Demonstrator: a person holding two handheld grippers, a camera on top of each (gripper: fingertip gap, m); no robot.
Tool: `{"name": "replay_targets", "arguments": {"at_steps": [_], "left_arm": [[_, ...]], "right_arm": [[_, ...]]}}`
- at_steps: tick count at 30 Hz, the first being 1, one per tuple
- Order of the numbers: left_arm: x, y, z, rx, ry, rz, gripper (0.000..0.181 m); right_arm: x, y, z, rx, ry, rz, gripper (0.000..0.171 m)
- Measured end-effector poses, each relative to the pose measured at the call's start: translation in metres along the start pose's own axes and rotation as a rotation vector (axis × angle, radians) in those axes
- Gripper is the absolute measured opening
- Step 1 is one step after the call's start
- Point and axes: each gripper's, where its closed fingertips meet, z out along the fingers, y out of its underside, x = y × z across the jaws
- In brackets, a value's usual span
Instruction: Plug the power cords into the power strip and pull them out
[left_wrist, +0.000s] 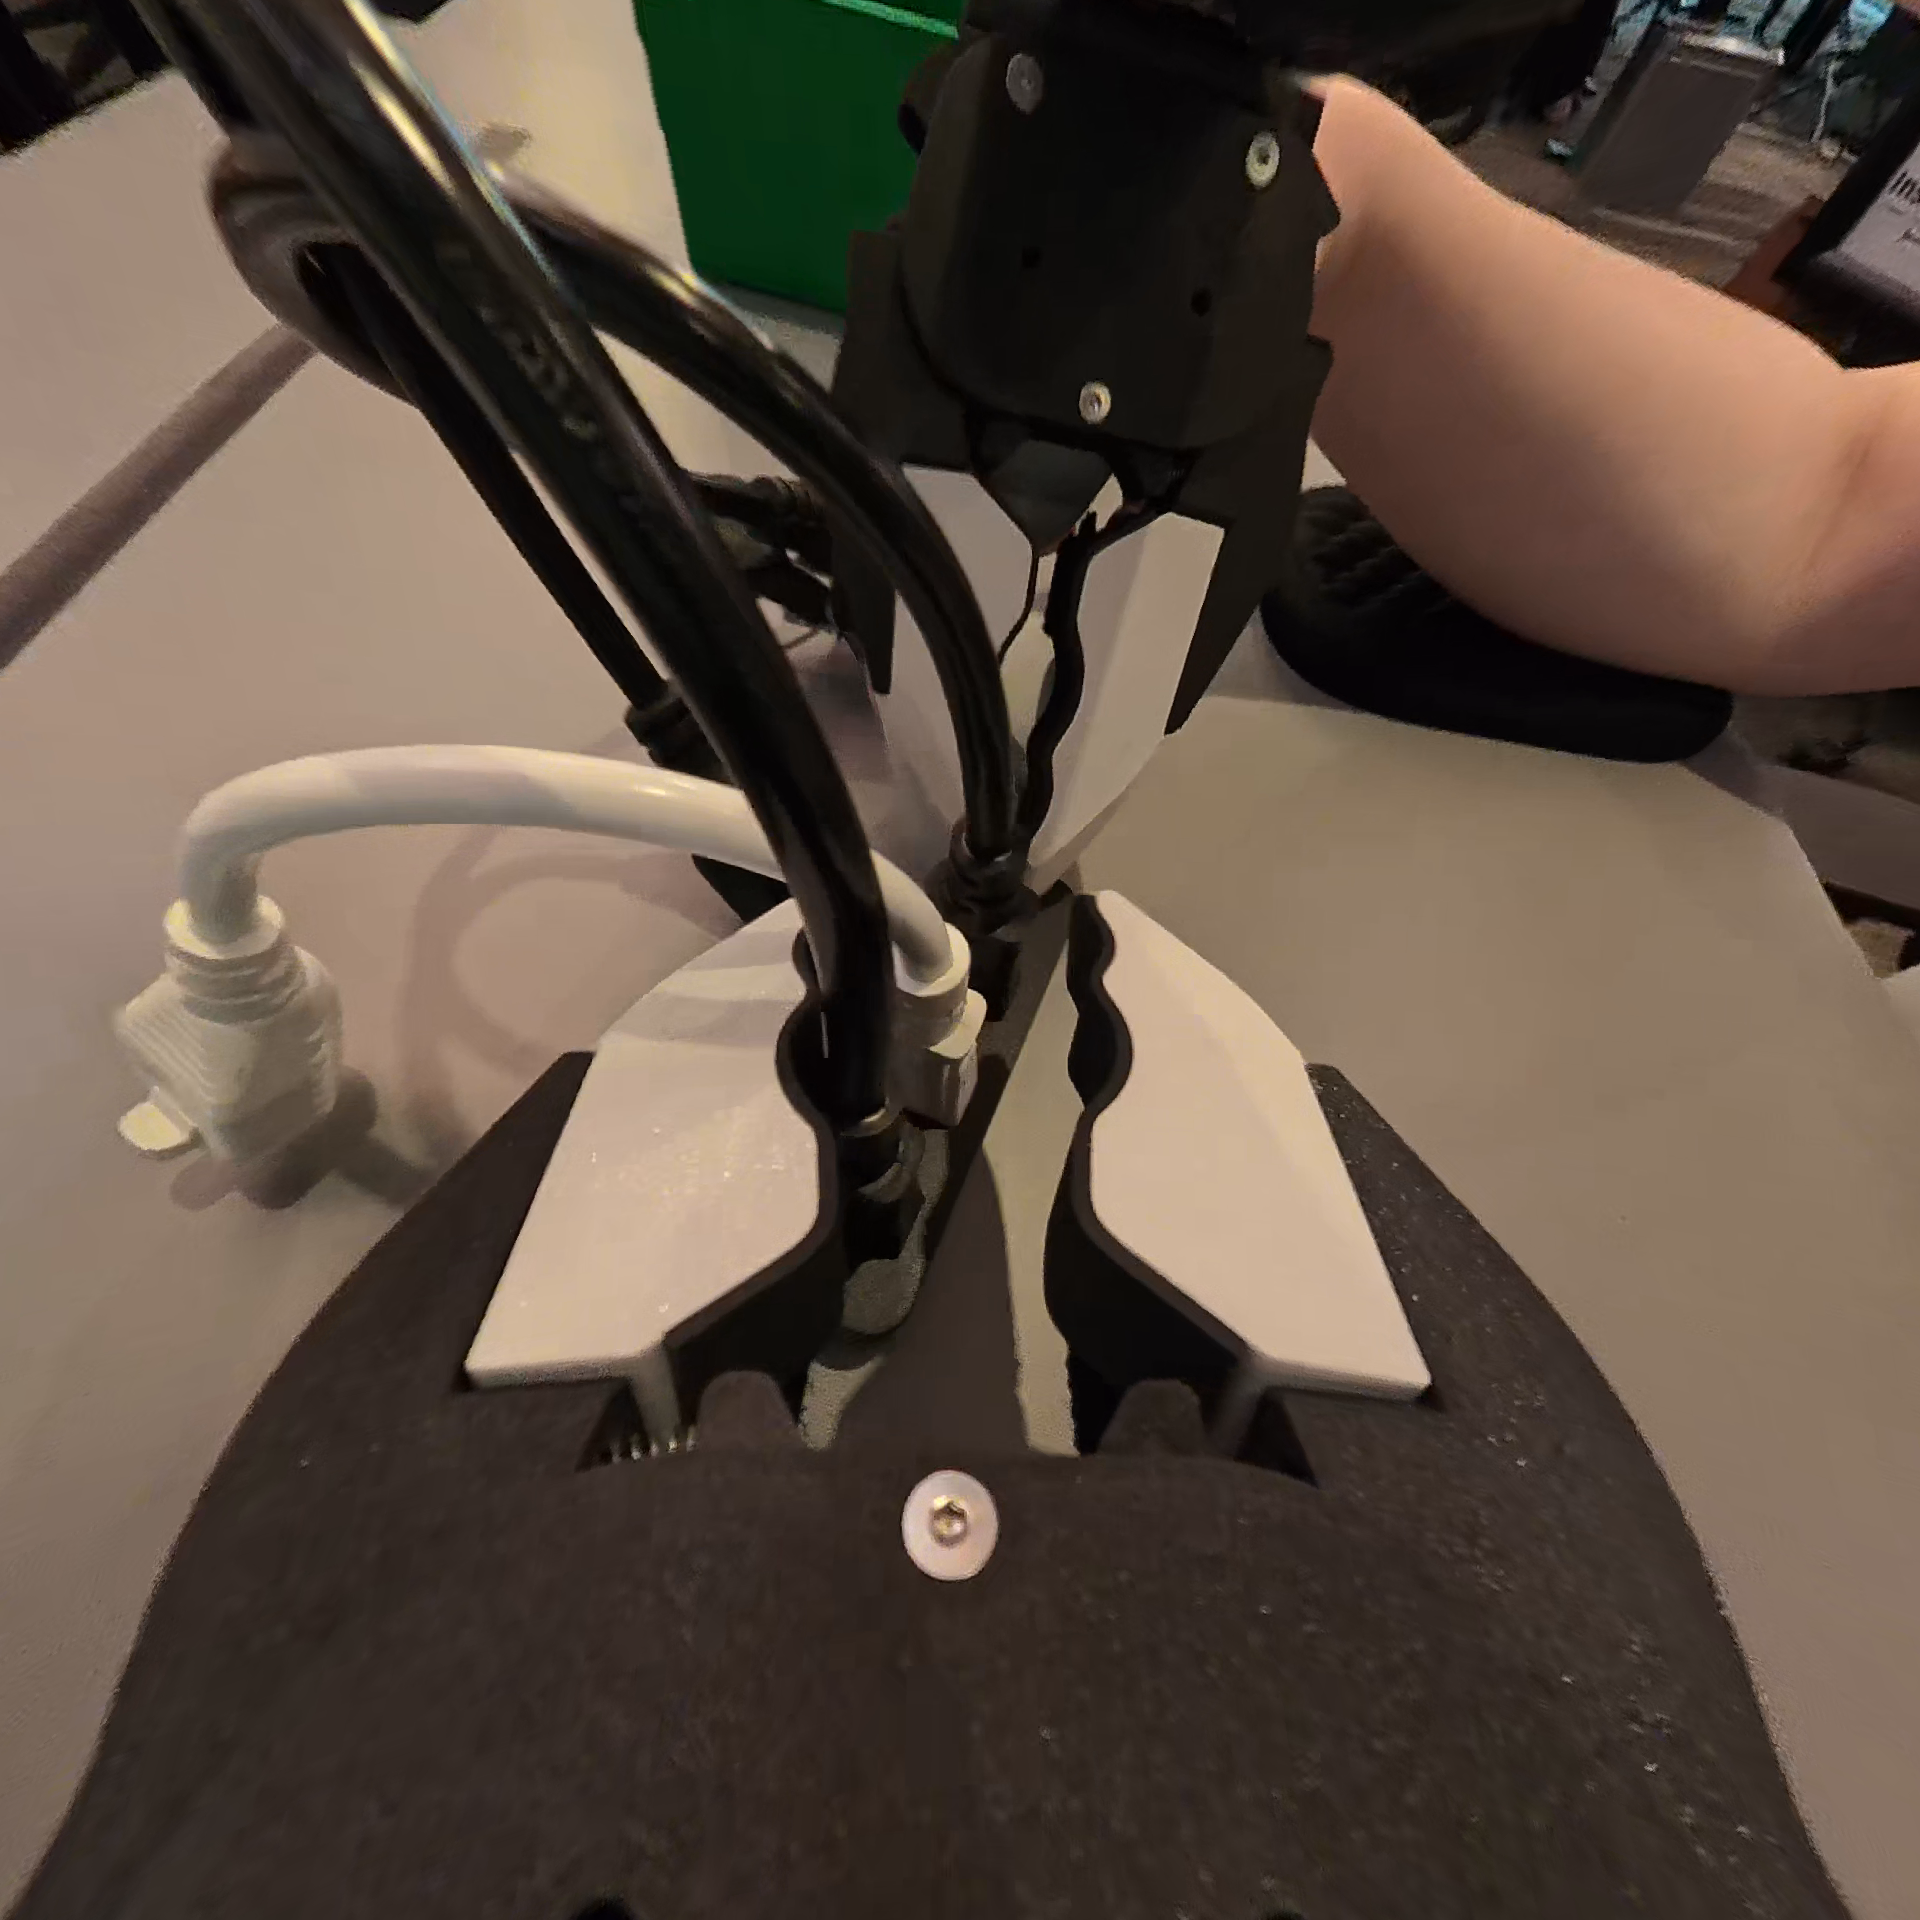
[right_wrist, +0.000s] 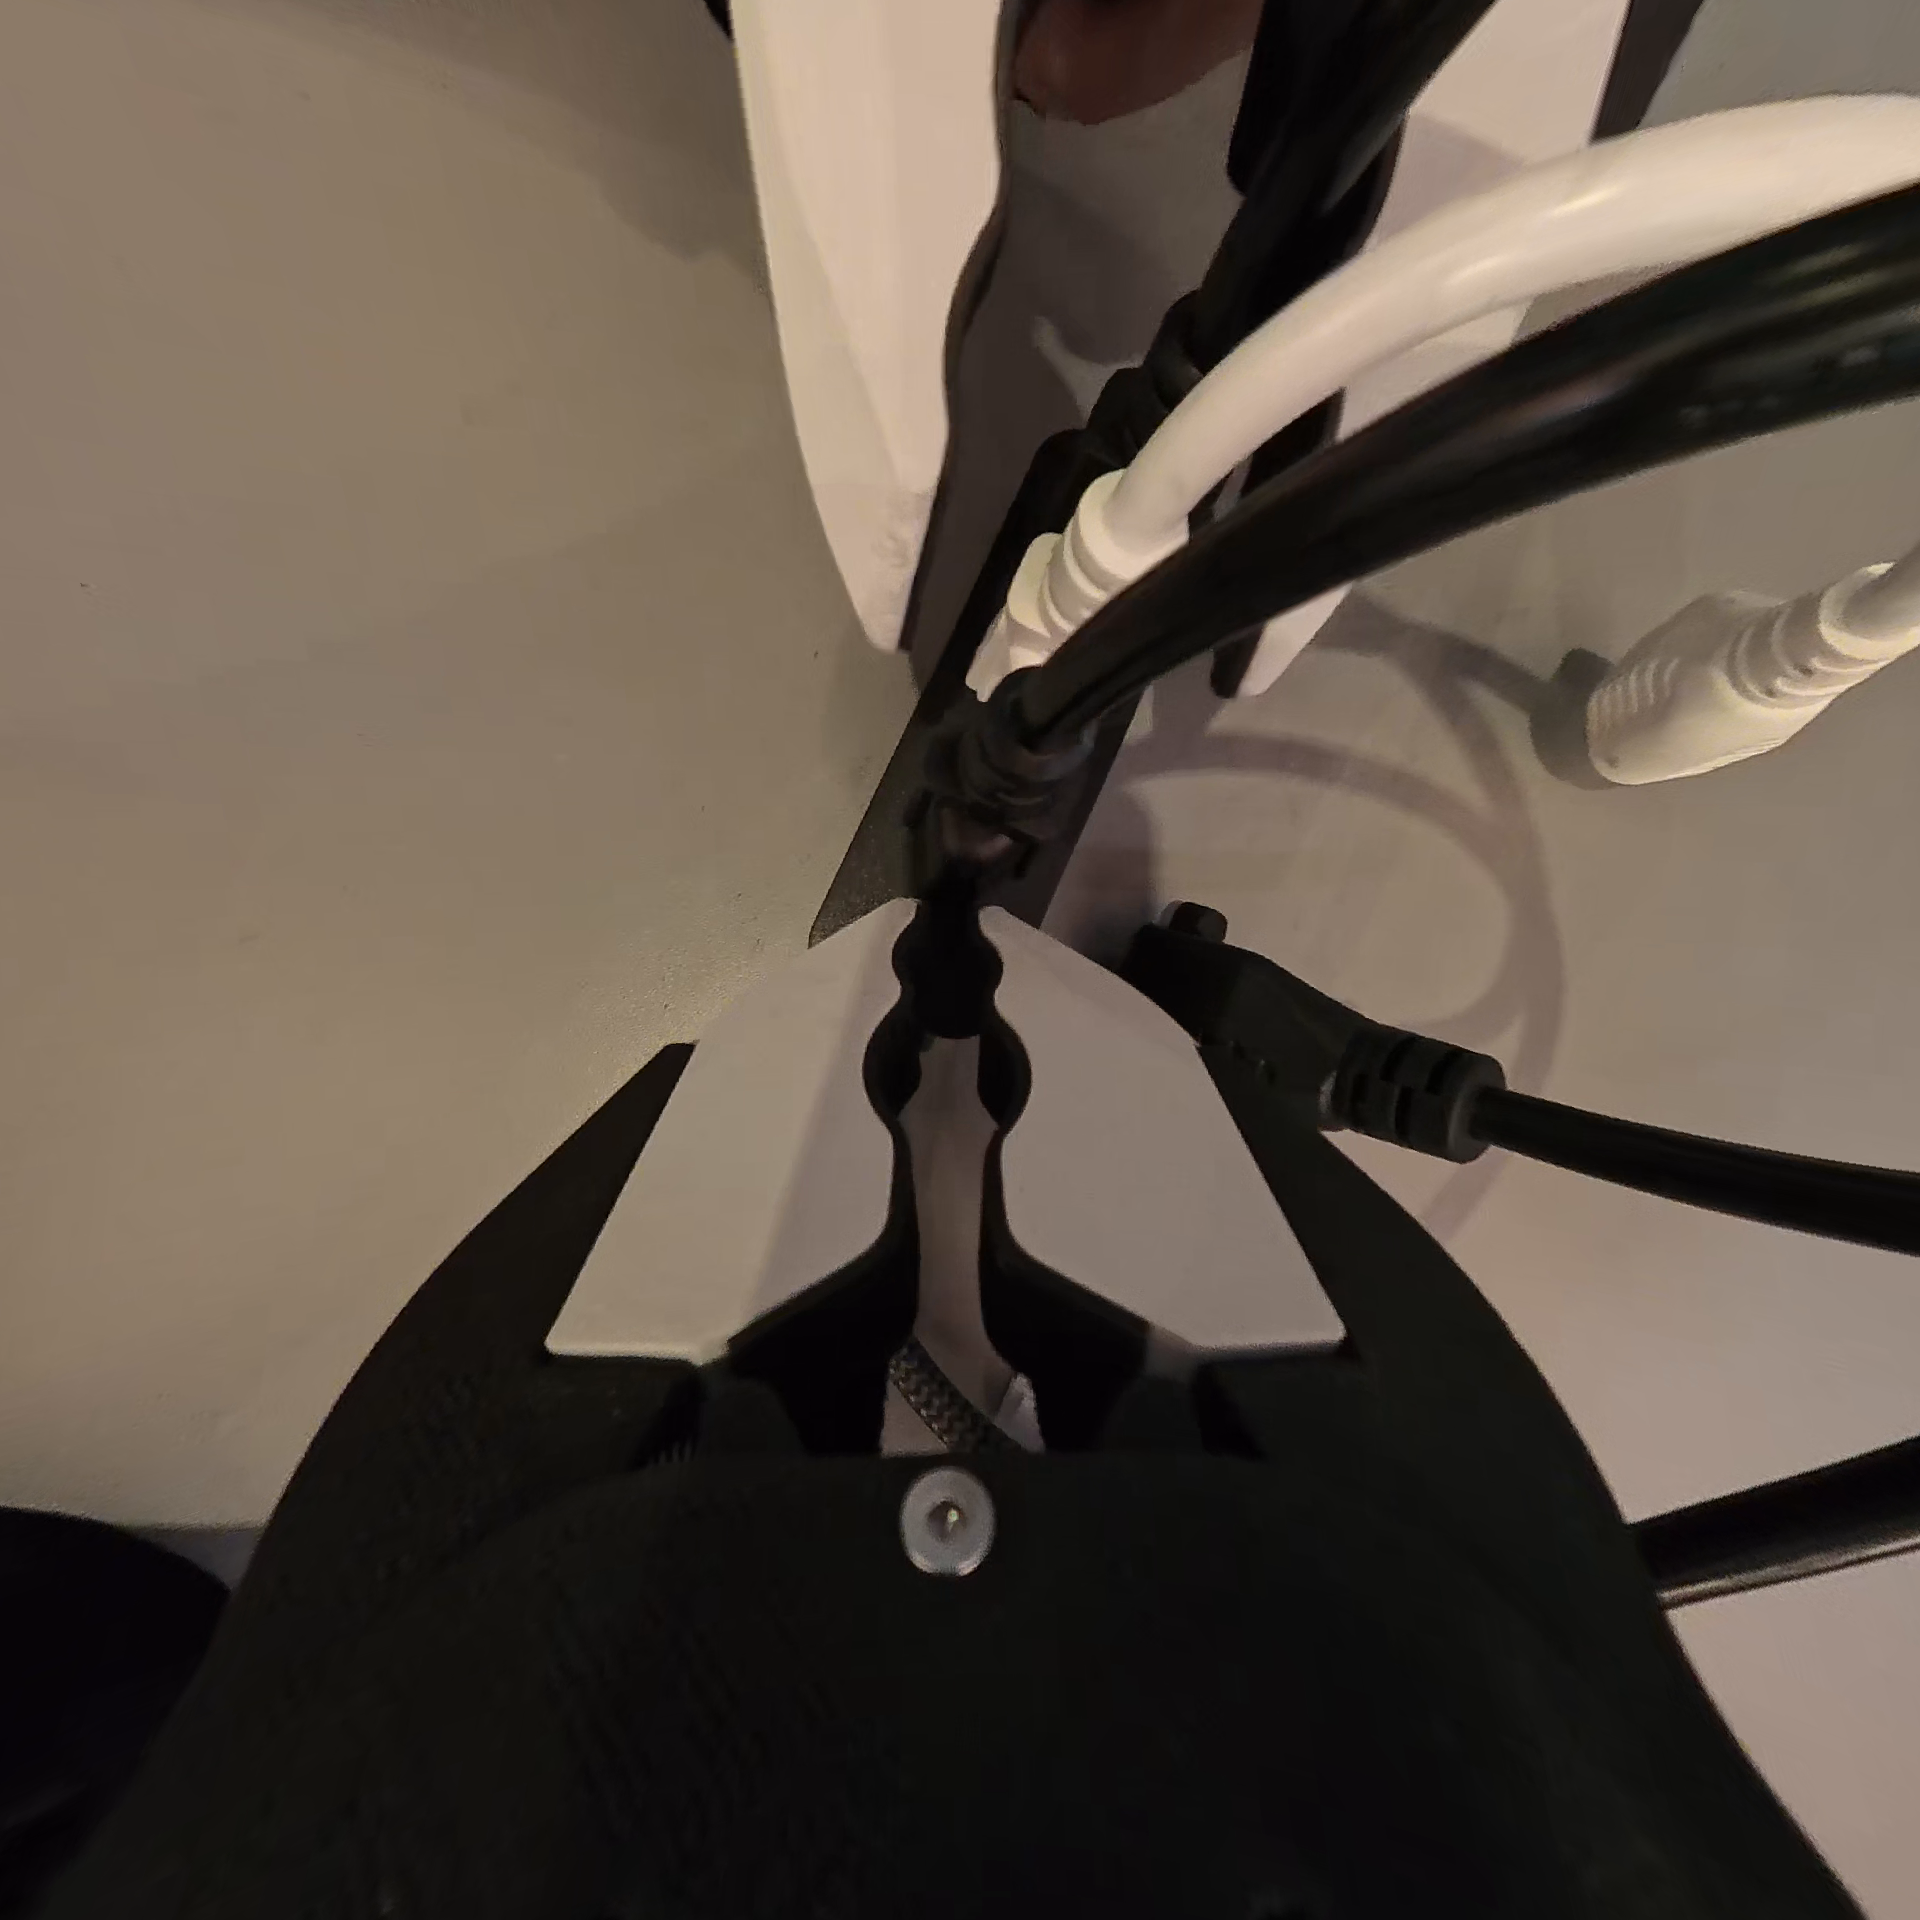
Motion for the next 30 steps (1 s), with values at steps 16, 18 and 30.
{"name": "replay_targets", "arguments": {"at_steps": [16,18,30], "left_arm": [[-0.016,0.044,0.009,-0.175,-0.086,0.044,0.042],[-0.014,0.043,0.010,-0.147,-0.060,0.032,0.041],[-0.006,0.046,0.016,-0.189,-0.010,0.004,0.039]], "right_arm": [[0.002,0.000,0.000,-0.008,0.012,0.010,0.008],[0.002,0.000,0.000,-0.005,0.008,0.013,0.008],[-0.001,0.000,0.001,-0.005,-0.010,0.012,0.009]]}}
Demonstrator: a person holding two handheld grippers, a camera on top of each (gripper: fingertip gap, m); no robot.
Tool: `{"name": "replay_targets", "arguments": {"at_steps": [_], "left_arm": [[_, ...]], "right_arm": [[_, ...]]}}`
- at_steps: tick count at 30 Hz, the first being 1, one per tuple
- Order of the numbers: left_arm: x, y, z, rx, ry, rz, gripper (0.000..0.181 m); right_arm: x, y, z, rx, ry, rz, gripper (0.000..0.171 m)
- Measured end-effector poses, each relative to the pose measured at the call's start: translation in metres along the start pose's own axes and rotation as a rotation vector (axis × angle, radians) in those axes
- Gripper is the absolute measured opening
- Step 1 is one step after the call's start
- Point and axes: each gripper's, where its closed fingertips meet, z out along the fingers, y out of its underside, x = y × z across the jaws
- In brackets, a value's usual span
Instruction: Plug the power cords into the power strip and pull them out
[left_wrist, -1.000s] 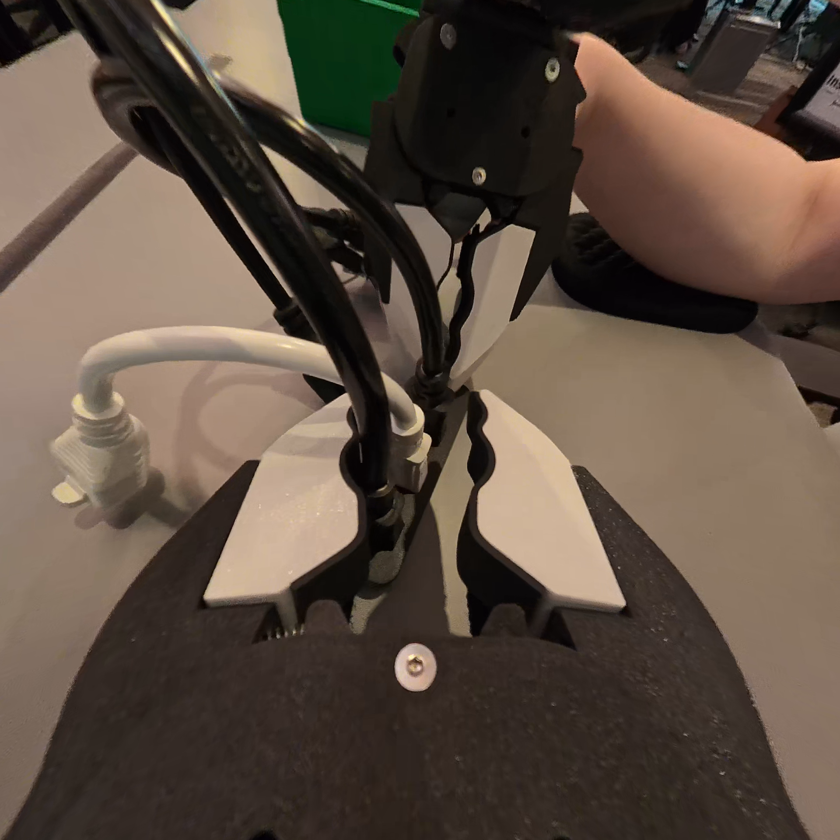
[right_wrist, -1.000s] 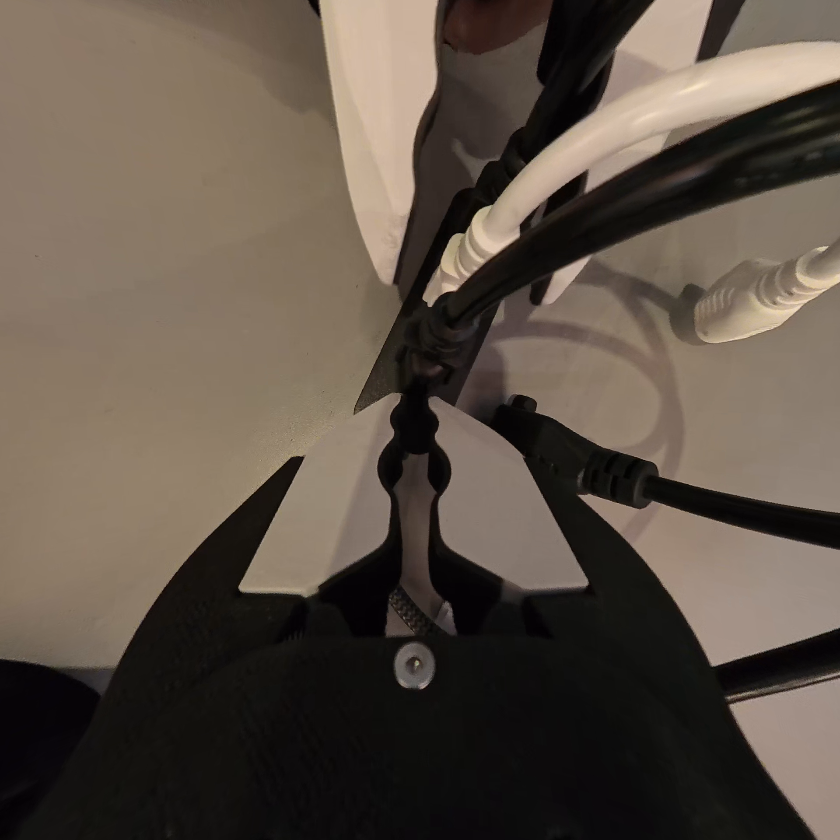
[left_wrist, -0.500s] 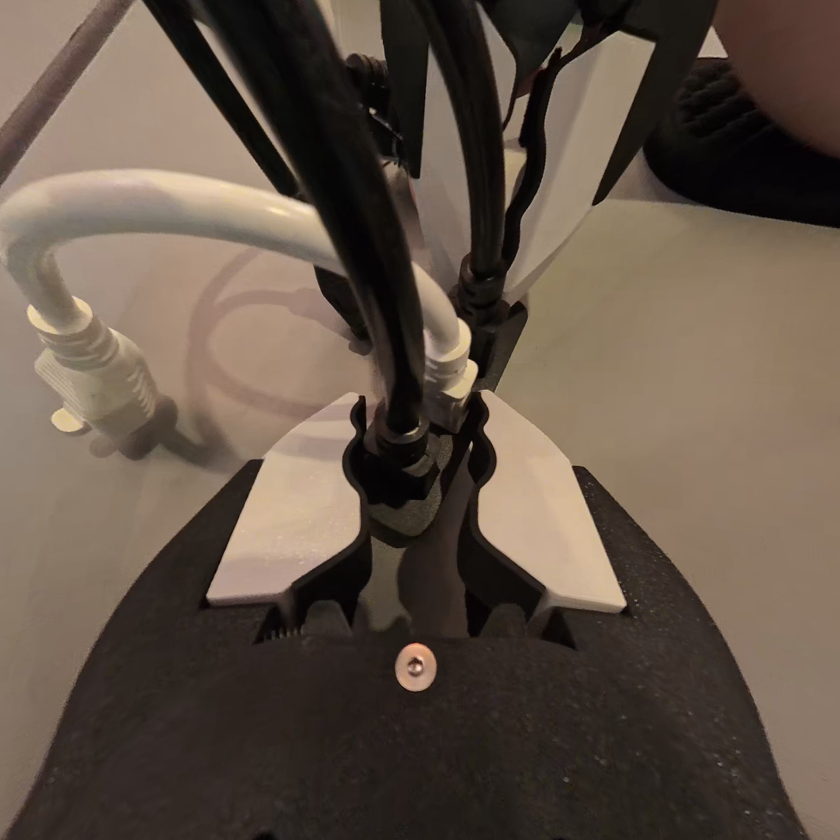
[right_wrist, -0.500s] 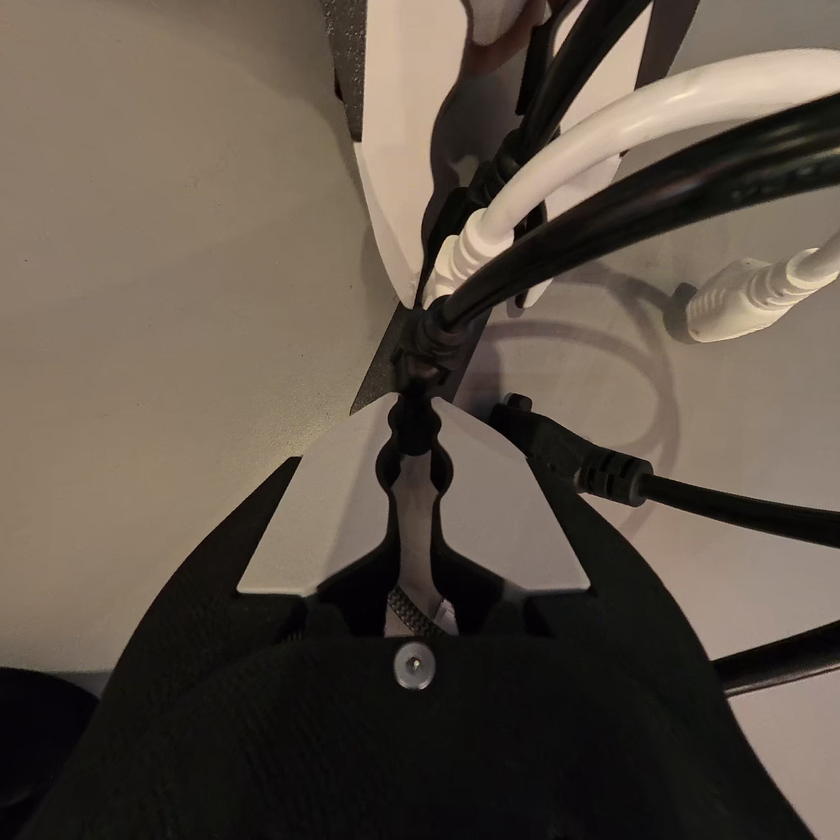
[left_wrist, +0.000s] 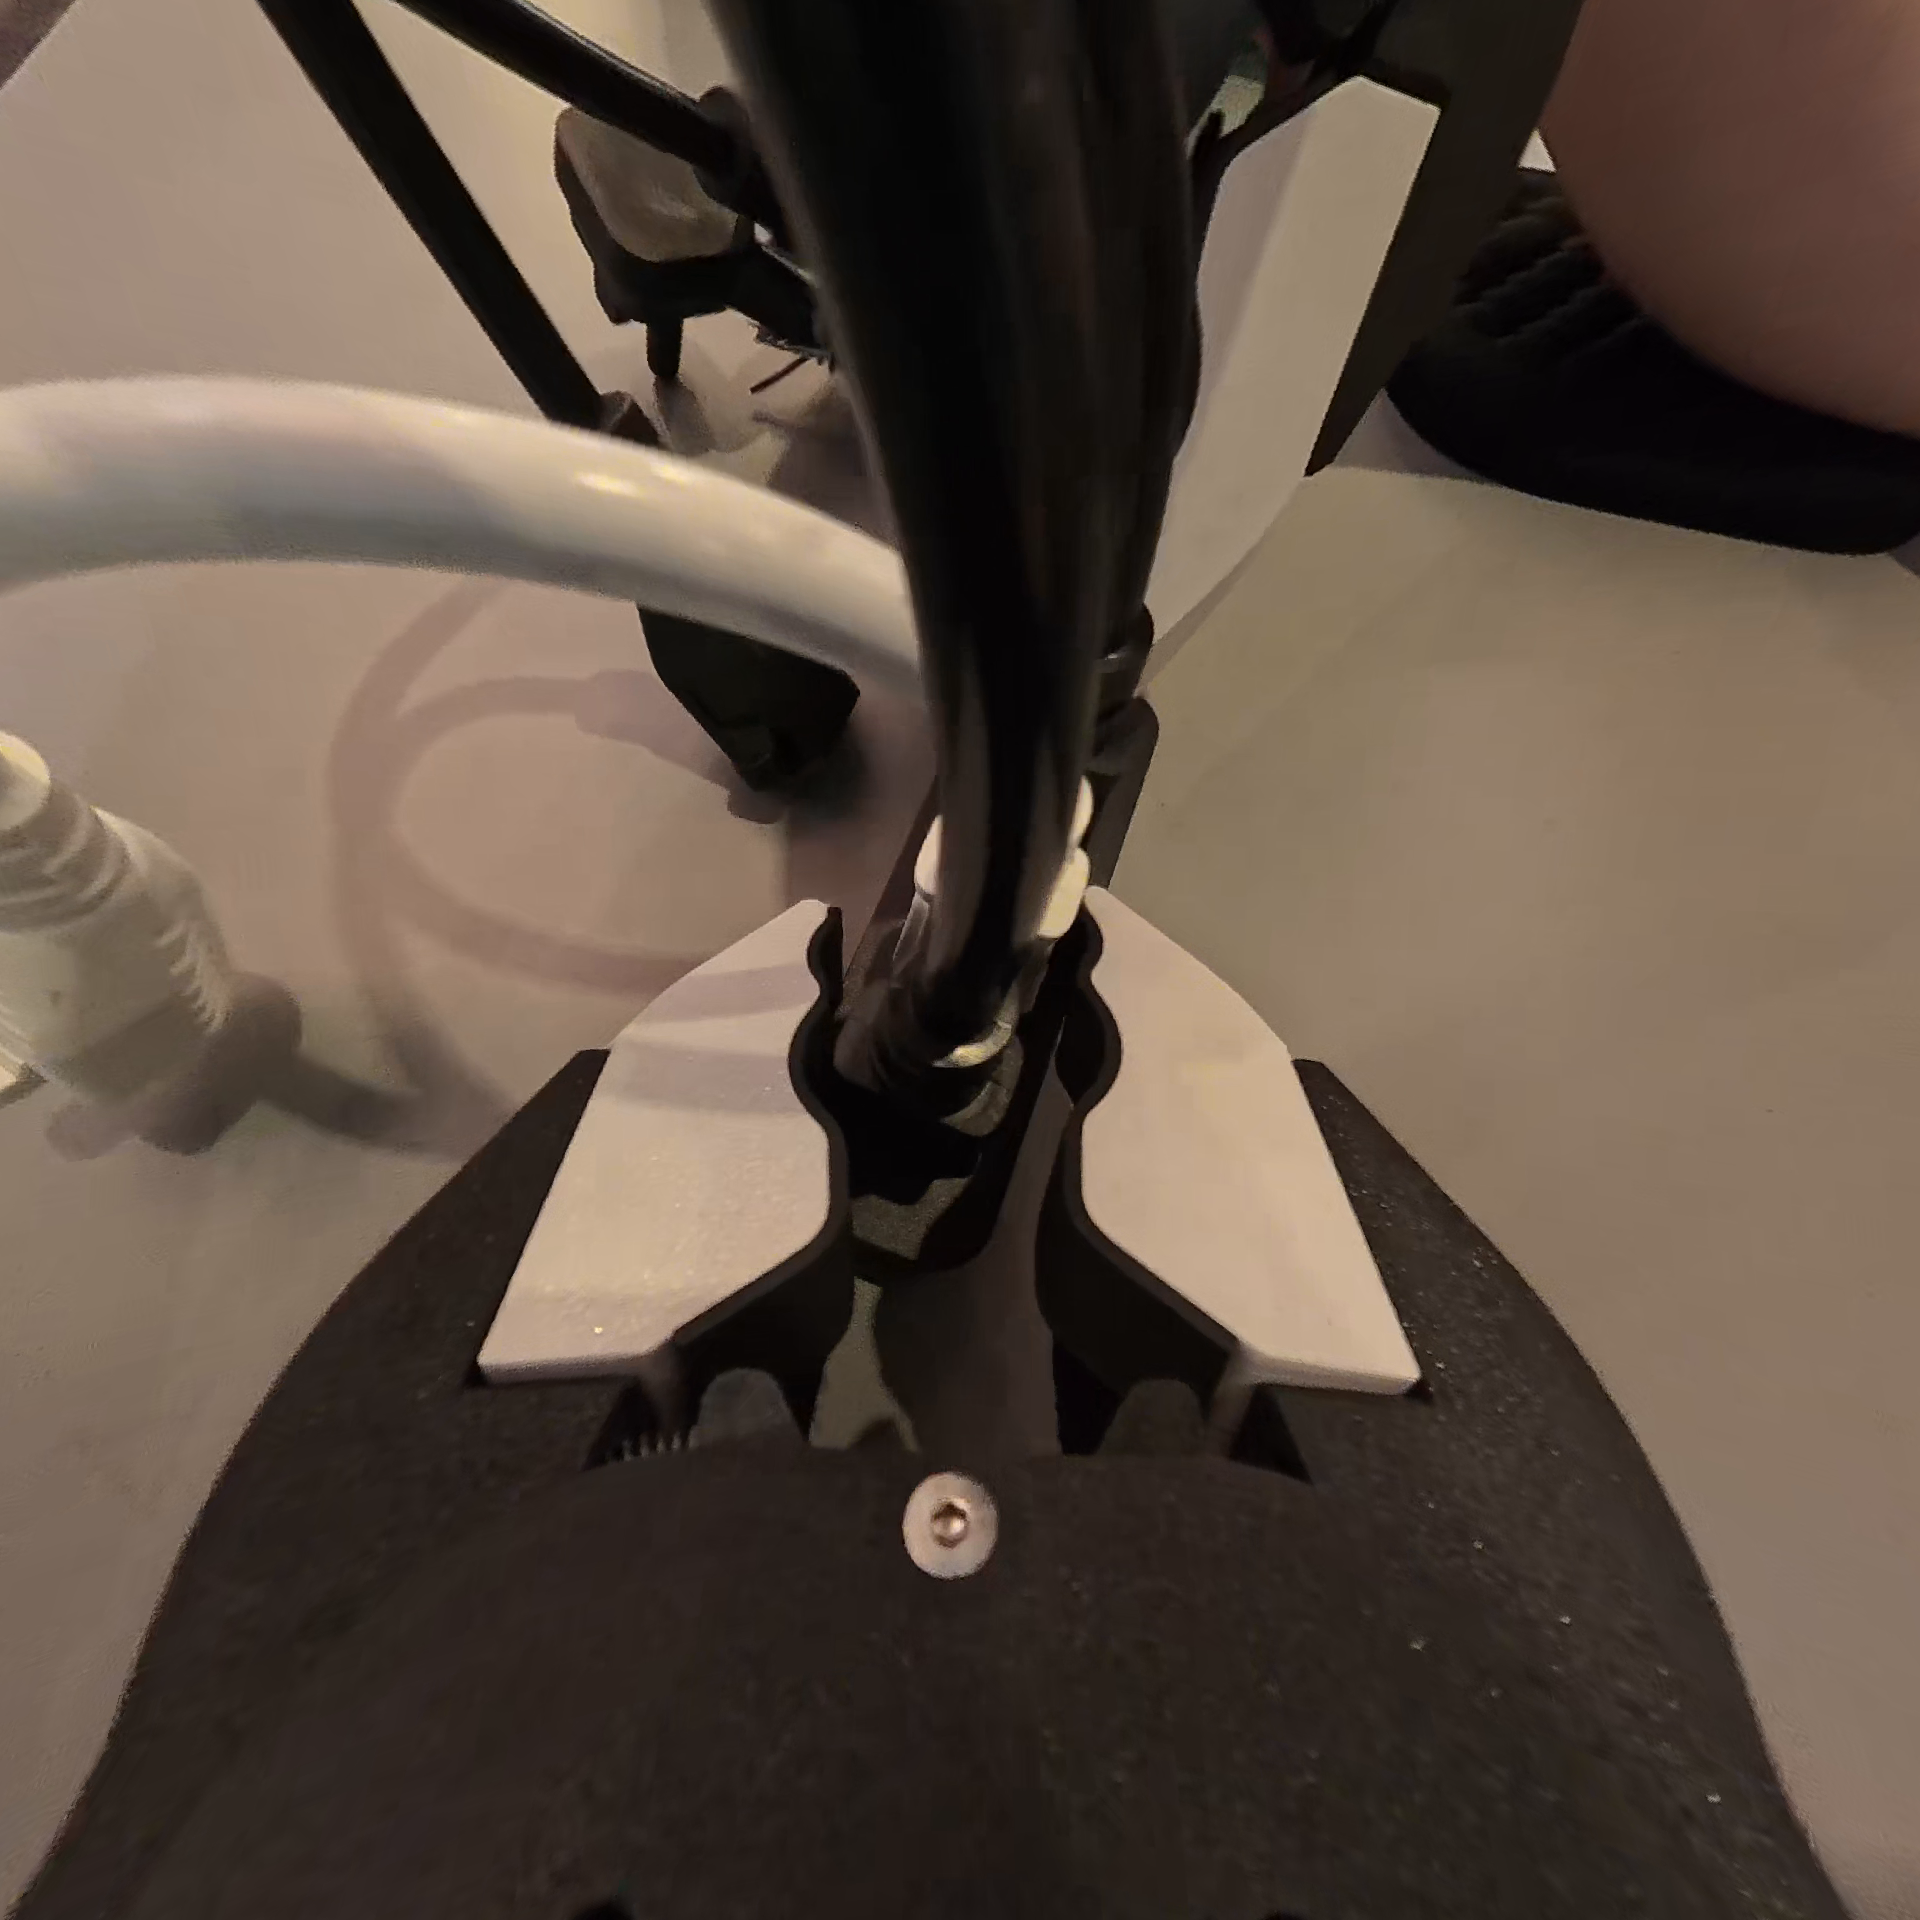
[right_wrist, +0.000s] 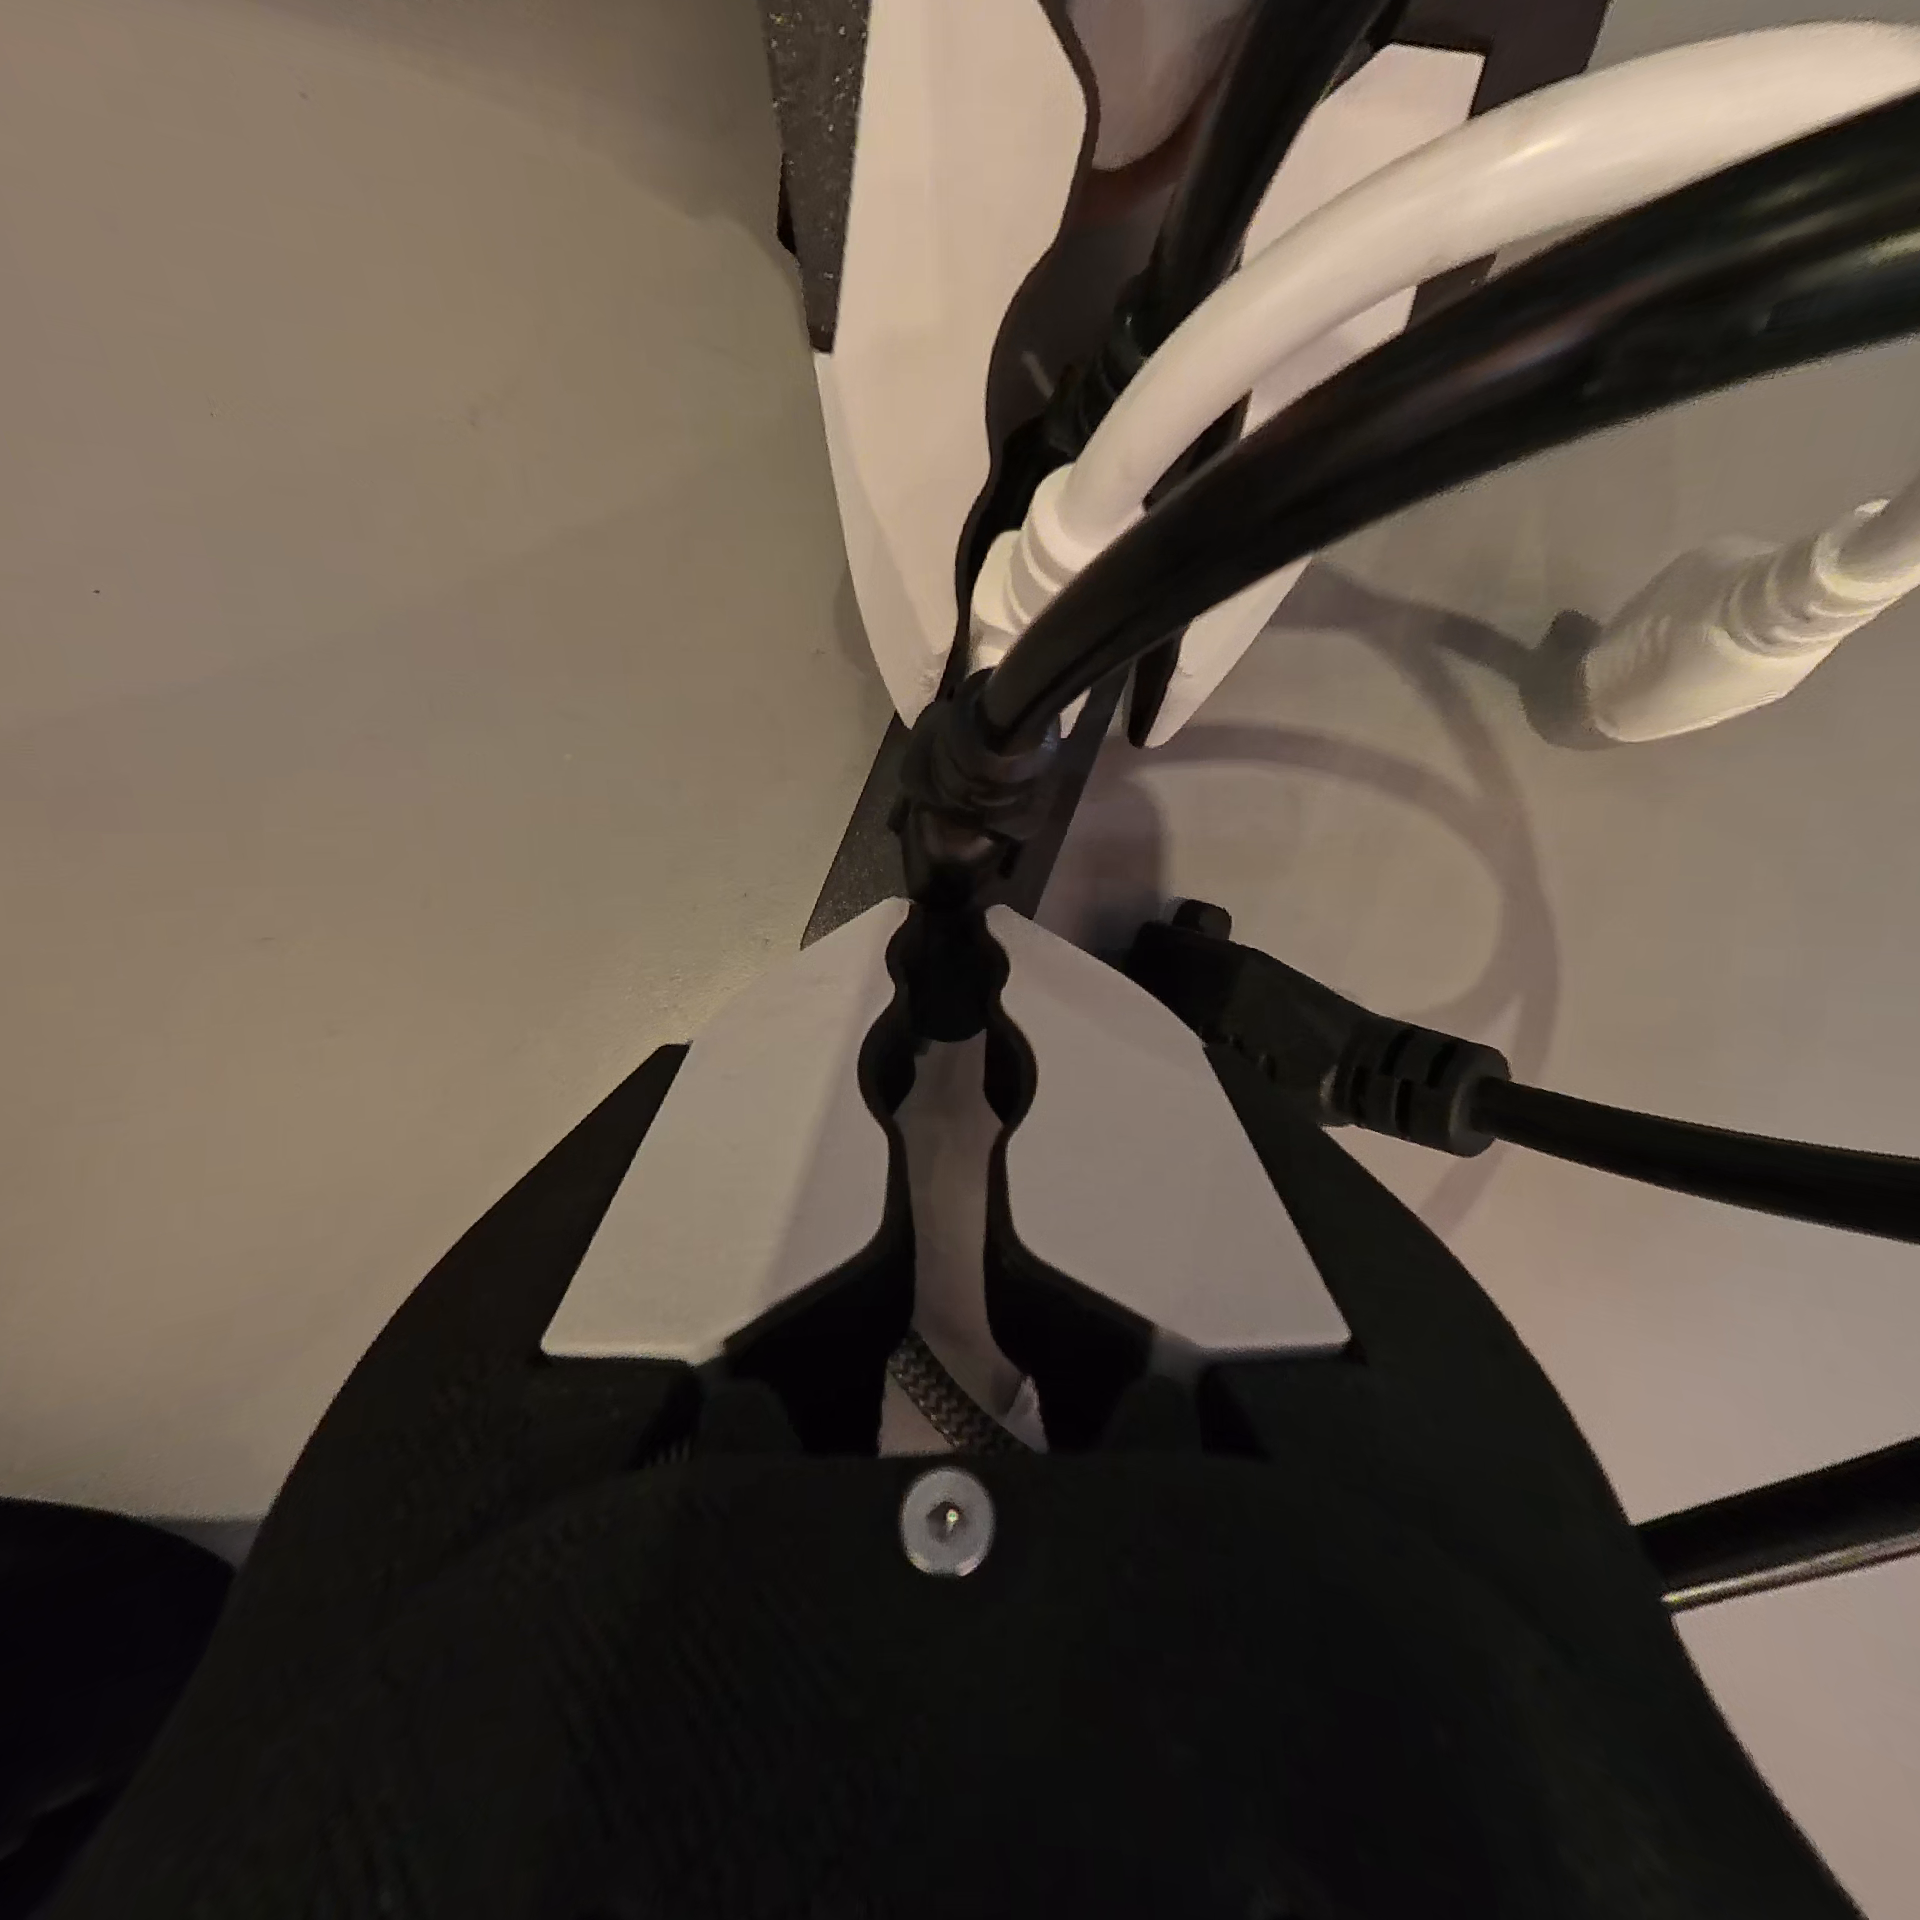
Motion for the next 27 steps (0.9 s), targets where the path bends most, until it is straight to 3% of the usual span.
{"name": "replay_targets", "arguments": {"at_steps": [17,22,27], "left_arm": [[0.003,0.000,0.002,0.019,0.023,-0.012,0.037],[0.003,0.000,0.002,0.021,0.024,-0.013,0.037],[0.004,-0.001,0.002,0.020,0.025,-0.014,0.036]], "right_arm": [[0.000,0.000,0.000,-0.017,-0.009,0.059,0.010],[-0.004,-0.002,-0.011,-0.069,-0.067,0.211,0.023],[-0.007,-0.026,-0.022,-0.028,-0.041,0.223,0.037]]}}
